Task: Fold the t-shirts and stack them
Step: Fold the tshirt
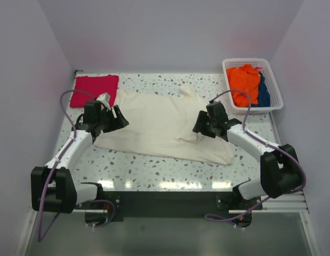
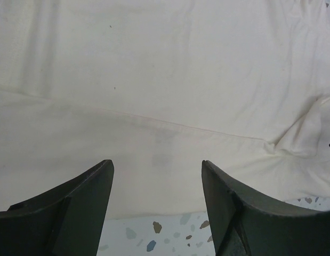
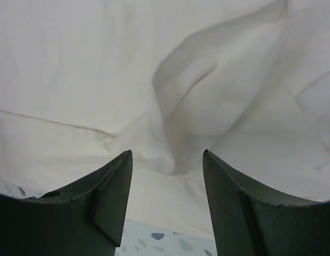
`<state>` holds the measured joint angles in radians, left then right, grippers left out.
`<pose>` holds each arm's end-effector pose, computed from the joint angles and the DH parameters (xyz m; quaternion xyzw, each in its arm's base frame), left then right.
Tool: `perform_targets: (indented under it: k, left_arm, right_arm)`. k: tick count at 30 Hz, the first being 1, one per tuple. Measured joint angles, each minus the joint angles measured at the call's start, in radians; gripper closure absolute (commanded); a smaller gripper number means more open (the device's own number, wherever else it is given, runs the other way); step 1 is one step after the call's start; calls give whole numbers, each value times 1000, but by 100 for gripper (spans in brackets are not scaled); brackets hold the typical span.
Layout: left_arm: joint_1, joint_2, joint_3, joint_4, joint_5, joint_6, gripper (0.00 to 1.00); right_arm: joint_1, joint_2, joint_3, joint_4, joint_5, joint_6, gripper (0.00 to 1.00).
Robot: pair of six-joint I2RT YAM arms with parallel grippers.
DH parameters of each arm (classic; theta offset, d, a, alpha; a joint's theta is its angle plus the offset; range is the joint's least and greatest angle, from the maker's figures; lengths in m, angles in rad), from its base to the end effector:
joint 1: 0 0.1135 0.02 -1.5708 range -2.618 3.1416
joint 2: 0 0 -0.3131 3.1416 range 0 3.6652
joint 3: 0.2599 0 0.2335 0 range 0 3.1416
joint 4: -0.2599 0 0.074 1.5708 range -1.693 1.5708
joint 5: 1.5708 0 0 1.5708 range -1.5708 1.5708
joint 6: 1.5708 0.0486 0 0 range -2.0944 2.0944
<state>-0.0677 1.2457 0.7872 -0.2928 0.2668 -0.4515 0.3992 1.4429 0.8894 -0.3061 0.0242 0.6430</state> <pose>0.2358 -0.0288 0.2816 -0.1214 0.9025 -0.2193 0.3503 0.2617 0.1091 0.2636 0.1182 0.9299 0.1635 0.3076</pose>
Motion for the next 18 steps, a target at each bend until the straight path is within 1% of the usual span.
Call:
perform_targets:
  k: [3,6,14,18]
  left_arm:
    - [0,0,0,0,9,0,28]
    - [0,0,0,0,15,0,28]
    - [0,0,0,1,18,0,28]
    - [0,0,0,1,18,0,28]
  right_arm:
    - [0,-5,-81,29,-14,-8,41]
    - [0,20,-121,38,-19,-19,41]
    - [0,82,-127,116,-48,-45,41]
    - [0,119,-104,150,-68,-47,42]
